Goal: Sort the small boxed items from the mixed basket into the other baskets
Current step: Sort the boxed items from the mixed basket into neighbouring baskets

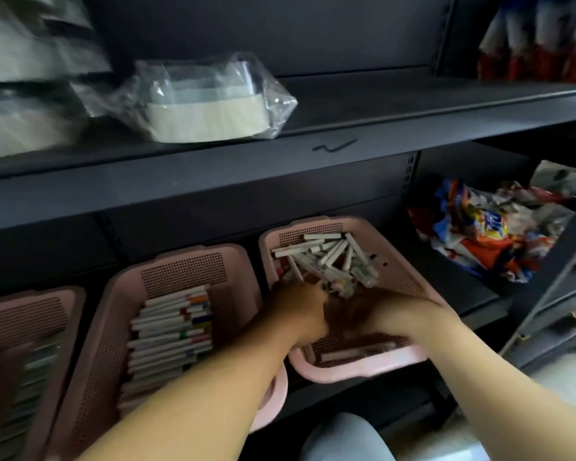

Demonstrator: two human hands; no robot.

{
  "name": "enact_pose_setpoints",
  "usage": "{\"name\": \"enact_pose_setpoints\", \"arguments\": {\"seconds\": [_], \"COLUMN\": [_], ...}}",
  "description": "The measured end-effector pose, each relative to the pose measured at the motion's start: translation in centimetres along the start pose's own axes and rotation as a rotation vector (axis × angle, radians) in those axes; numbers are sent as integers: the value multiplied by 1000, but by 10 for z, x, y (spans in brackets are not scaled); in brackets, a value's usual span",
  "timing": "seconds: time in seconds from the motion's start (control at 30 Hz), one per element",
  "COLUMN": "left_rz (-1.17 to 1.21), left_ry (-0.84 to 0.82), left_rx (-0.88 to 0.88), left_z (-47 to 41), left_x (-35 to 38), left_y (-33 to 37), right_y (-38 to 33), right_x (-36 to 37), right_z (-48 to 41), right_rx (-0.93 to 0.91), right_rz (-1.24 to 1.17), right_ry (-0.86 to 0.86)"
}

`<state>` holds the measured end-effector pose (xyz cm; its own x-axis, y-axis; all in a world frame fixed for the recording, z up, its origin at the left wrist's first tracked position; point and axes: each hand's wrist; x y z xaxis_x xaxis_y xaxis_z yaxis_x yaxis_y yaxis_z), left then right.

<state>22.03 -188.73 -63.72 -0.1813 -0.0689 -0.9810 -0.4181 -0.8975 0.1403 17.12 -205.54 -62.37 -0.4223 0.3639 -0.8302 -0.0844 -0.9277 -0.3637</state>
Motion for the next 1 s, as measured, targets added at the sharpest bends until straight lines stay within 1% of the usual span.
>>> {"name": "enact_pose_setpoints", "arguments": {"seconds": [0.07,0.1,0.2,0.27,0.33,0.5,0.73,0.9,1.0], "left_rz": [-123,-168,-247,-284,-310,-316,-454,-427,-403], "left_ry": [14,13,-20,-36,-43,-76,-215,-234,-248], "left_rx": [-1,-7,-11,3,15,13,38,52,52], "left_z": [-3,-5,-8,-10,-11,-10,-7,-12,-16], "left_x": [3,4,7,8,9,7,-1,4,6], "left_y": [4,4,5,6,6,6,14,13,11], "right_y": [3,5,5,1,0,9,17,20,26], "right_x": [0,-1,-4,-4,-4,2,5,7,9], "right_z": [2,5,9,8,8,4,-4,-13,-15], "right_rx": [-82,-111,-148,-141,-140,-78,-53,-49,-42], "right_rz": [-17,-11,72,200,263,263,208,191,212], "right_ry": [-172,-216,-264,-279,-257,-154,-98,14,-10]}}
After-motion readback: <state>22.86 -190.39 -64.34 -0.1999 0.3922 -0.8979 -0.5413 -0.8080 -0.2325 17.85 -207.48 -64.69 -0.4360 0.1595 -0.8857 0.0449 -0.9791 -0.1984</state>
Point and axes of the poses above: each hand's wrist, its own z-axis away from the middle knuckle, its own x-axis out of the palm, y = z × x, and after that the axes turned 10 degrees about -x, right-handed
